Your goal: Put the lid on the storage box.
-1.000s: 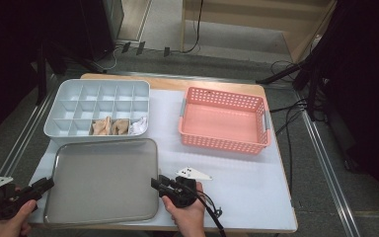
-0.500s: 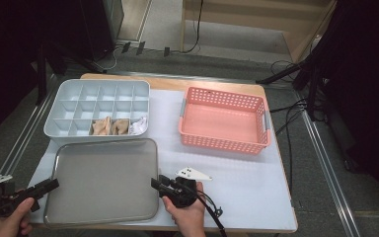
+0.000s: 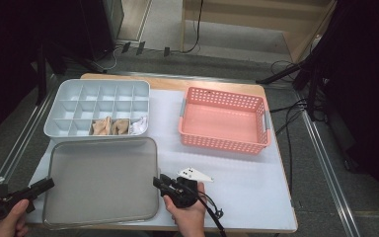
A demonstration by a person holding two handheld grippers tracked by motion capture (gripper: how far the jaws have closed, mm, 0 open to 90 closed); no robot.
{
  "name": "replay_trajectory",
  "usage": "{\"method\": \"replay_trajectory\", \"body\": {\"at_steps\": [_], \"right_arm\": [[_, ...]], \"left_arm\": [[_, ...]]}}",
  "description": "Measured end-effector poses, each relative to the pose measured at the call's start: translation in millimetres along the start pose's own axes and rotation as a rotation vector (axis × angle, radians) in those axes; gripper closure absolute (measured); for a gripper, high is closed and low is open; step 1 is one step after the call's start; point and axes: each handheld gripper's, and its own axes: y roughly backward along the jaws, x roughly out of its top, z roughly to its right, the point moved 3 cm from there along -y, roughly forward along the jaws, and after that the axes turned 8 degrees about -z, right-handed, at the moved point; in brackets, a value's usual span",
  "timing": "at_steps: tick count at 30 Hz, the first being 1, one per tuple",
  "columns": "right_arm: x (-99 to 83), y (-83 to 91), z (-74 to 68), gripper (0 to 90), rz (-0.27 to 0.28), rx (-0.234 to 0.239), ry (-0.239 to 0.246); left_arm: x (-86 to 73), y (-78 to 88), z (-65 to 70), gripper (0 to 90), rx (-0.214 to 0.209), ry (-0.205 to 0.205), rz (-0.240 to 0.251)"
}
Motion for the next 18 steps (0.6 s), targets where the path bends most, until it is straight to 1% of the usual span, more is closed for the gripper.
{"method": "replay_trajectory", "body": {"at_steps": [3,4,5,7,8,9,11,12,14,16,17,18], "right_arm": [[1.7,2.4,-2.1,71.7,0.007,-0.002,-0.022],[2.4,2.6,-2.1,72.2,0.008,-0.004,-0.031],[3.4,2.8,-1.3,72.8,0.018,-0.004,-0.029],[5.9,5.4,-1.5,74.5,0.033,0.003,-0.059],[7.8,6.6,-1.9,75.2,0.043,0.004,-0.068],[9.7,8.0,-2.5,75.6,0.051,0.002,-0.070],[13.1,9.1,-2.8,76.1,0.060,-0.009,-0.072],[14.3,9.6,-3.0,76.2,0.062,-0.009,-0.084],[16.3,9.0,-1.9,76.3,0.072,-0.013,-0.083],[17.4,8.6,-2.2,76.4,0.068,-0.016,-0.097],[18.2,8.0,-1.9,76.4,0.071,-0.022,-0.094],[19.1,7.8,-2.6,76.4,0.067,-0.028,-0.103]], "left_arm": [[0.2,2.0,1.1,67.4,-0.006,0.000,0.013],[1.3,5.5,3.5,68.3,-0.016,-0.009,0.039],[2.5,7.2,5.2,69.0,-0.022,-0.016,0.056],[5.4,10.3,8.8,70.3,-0.028,-0.033,0.076],[5.4,10.3,8.8,70.5,-0.028,-0.033,0.076],[8.0,12.3,12.0,70.6,-0.027,-0.054,0.090],[10.4,13.0,14.8,71.1,-0.025,-0.066,0.100],[11.5,13.2,16.0,71.1,-0.023,-0.071,0.104],[13.1,12.9,18.3,71.2,-0.013,-0.075,0.113],[13.9,12.9,18.9,71.2,-0.007,-0.080,0.115],[15.7,13.0,19.7,71.1,0.000,-0.087,0.115],[17.0,13.2,20.6,71.2,0.006,-0.089,0.116]]}}
